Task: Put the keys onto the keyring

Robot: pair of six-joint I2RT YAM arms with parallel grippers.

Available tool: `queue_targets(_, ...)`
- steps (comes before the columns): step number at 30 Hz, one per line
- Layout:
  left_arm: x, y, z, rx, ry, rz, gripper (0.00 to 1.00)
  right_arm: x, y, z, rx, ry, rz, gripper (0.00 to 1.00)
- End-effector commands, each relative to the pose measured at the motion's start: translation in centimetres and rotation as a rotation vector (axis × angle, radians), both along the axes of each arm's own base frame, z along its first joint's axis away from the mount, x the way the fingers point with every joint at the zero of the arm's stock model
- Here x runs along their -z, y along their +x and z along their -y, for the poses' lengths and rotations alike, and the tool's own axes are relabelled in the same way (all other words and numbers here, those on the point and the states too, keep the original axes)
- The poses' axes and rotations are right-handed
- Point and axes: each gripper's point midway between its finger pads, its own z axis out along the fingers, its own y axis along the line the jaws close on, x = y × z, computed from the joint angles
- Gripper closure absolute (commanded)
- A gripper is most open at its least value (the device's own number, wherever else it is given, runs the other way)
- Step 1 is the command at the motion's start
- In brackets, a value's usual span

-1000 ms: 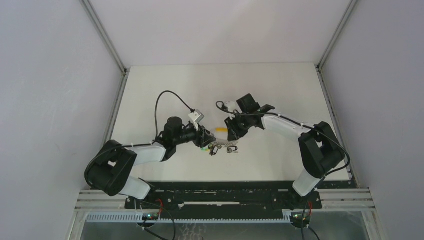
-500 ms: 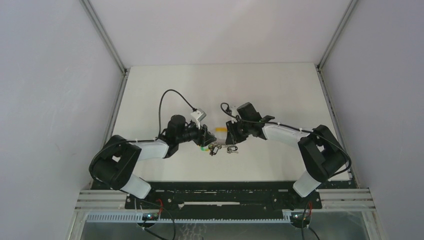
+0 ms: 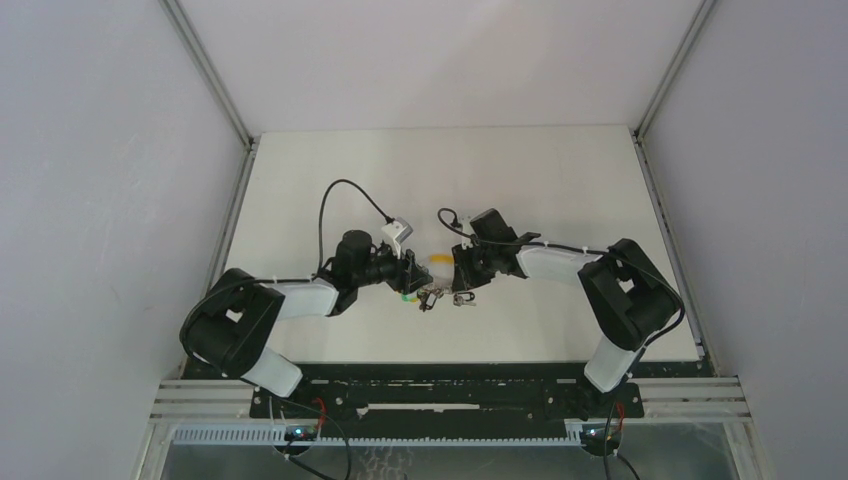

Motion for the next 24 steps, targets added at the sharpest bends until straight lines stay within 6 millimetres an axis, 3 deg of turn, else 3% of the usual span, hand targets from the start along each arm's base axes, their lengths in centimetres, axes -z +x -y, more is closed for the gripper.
queue_targets(1, -2.4, 1.3, 1.1, 0.005, -0.046, 0.053, 0.46, -1.3, 1.8, -1.4, 0.015, 0.044, 0.054, 0.79)
queue_targets(15, -1.1, 1.0, 1.6, -0.001, -0.07, -0.029, 0.51, -1.1, 2.8, -2.4, 0.022, 0.101, 0.029, 0.8)
queue_targets(24, -1.6, 1.1, 1.7, 0.001, -0.088, -0.015, 0.51, -2.0, 2.5, -1.9, -0.012, 0.095, 0.05, 0.94)
